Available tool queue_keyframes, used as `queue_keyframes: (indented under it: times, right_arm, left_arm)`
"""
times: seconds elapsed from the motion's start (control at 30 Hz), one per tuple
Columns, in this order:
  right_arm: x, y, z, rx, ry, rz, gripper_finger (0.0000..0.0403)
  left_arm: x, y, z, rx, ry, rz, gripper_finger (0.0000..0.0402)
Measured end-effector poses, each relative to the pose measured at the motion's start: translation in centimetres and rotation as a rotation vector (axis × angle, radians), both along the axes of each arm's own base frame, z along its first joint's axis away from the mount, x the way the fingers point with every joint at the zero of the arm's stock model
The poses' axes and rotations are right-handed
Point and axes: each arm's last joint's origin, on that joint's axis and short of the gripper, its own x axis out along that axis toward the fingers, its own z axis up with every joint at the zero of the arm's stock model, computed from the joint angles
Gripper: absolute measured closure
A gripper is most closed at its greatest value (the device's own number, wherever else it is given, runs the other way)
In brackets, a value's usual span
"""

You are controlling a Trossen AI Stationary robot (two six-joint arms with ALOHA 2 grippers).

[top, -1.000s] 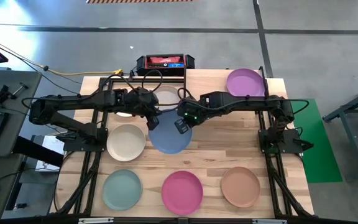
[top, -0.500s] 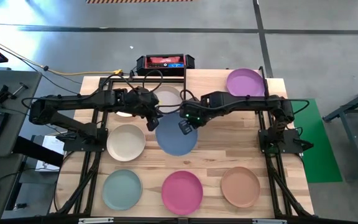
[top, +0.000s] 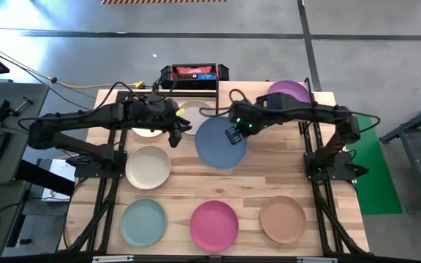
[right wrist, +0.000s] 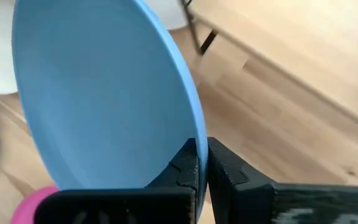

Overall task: Place and stack plates onto a shelf
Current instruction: Stack the blue plate on top of the purple plate on the shelf

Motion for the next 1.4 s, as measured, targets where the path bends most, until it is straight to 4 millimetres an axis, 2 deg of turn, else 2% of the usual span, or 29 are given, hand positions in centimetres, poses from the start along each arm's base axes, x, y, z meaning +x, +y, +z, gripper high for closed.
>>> queue_keyframes:
  times: [0.33,0.67,0.93,1.17,1.4]
  right_arm:
    - [-4.4,-3.6,3.0,-0.076,-0.023,-0.004,0.0403]
    - [-10.6,-8.4,5.7,-0.159,-0.044,-0.09,0.0403]
    - [-14.9,-11.5,6.8,-0.185,-0.054,-0.168,0.0403]
    - [-17.0,-13.0,6.8,-0.179,-0.02,-0.217,0.0403]
    - [-17.8,-12.8,6.6,-0.176,-0.001,-0.228,0.0403]
  left_arm:
    - [-0.2,0.0,0.2,0.003,-0.009,0.003,0.0311]
    - [-0.2,0.0,0.2,0.005,-0.008,0.007,0.0312]
    - [-0.3,0.3,0.2,0.03,-0.005,0.064,0.0312]
    - [-0.4,1.1,0.2,0.028,-0.005,0.1,0.0312]
    - [-0.7,2.0,0.2,0.028,-0.004,0.139,0.0312]
